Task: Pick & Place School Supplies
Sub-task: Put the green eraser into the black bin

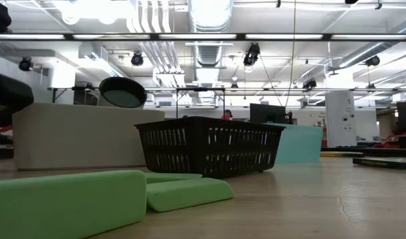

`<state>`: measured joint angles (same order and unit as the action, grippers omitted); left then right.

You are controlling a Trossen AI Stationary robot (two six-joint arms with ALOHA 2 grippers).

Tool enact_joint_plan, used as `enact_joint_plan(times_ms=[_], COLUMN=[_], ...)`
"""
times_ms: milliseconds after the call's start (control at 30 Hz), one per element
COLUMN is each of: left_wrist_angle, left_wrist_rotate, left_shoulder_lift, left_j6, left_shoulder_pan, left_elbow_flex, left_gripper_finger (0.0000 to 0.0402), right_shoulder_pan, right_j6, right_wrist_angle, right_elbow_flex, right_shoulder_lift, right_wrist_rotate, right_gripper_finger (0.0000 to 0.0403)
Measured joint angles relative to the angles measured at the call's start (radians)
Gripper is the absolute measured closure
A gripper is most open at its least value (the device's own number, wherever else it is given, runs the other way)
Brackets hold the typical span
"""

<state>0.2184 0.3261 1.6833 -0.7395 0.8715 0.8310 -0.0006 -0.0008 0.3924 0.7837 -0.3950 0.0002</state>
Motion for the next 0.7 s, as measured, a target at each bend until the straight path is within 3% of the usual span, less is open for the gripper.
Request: enact_joint_plan(times_ms=[267,700], left_wrist_angle=[-0.002,0.002], left_wrist_rotate=[0.004,0.001], left_shoulder_lift=[0.000,-0.002], left_j6=[-0.029,-0.029], left_shoulder_pan=[0.000,0.000], left_elbow_flex=[0.000,0.003], left_gripper_finger=[0.0306,0.0309], right_shoulder_pan=[0.000,0.000], right_j6=[0.000,0.000], right_wrist_angle=[0.000,0.000], right_elbow_flex=[0.000,0.000], right_shoulder_lift=[0.000,0.000], right_wrist_rotate=[0.000,0.000], right_gripper_finger=[0.0367,0.0367])
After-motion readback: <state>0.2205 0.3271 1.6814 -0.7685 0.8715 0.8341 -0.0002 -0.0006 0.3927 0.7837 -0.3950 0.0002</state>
